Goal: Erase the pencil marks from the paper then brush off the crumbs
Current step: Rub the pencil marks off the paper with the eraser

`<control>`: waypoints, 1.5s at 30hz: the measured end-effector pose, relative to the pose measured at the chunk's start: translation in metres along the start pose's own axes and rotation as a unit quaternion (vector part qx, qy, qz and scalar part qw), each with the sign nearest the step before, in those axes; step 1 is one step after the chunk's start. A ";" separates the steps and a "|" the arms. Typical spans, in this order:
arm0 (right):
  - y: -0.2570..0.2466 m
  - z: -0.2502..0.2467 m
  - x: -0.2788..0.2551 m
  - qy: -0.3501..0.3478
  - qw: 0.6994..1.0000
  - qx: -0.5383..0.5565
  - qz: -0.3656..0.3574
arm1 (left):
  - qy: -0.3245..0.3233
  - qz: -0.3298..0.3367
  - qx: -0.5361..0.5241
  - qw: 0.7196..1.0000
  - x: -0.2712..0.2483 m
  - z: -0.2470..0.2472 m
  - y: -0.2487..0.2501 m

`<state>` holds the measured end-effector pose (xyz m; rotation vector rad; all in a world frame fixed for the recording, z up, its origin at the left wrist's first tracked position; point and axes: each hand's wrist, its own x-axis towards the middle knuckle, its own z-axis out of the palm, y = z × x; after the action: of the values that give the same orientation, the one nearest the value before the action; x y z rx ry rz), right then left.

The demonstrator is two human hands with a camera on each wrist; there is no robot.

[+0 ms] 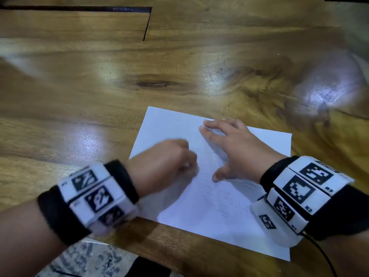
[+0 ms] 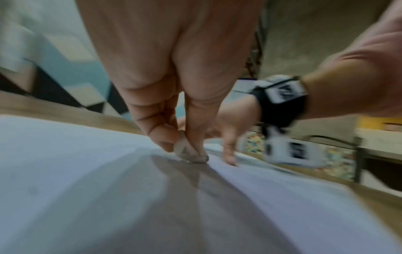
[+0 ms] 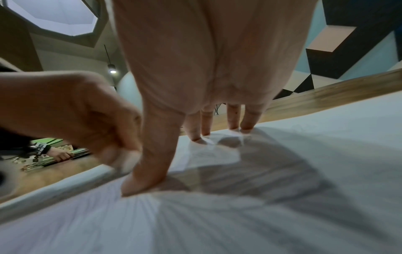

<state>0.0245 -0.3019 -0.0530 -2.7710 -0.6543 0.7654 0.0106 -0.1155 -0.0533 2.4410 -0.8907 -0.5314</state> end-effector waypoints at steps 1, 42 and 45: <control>0.000 0.000 0.000 0.000 1.000 0.000 0.000 | 0.024 -0.009 0.009 1.000 0.007 -0.003 -0.003; 0.026 0.005 -0.012 0.013 0.996 0.088 -0.002 | 0.078 -0.112 0.028 0.990 0.063 -0.027 -0.003; 0.026 0.004 -0.012 0.010 0.996 0.085 -0.005 | -0.002 -0.057 0.023 0.998 0.039 -0.015 -0.002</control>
<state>0.0228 -0.3299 -0.0591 -2.6158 -0.5698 0.7534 0.0463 -0.1360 -0.0496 2.5458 -0.7769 -0.5629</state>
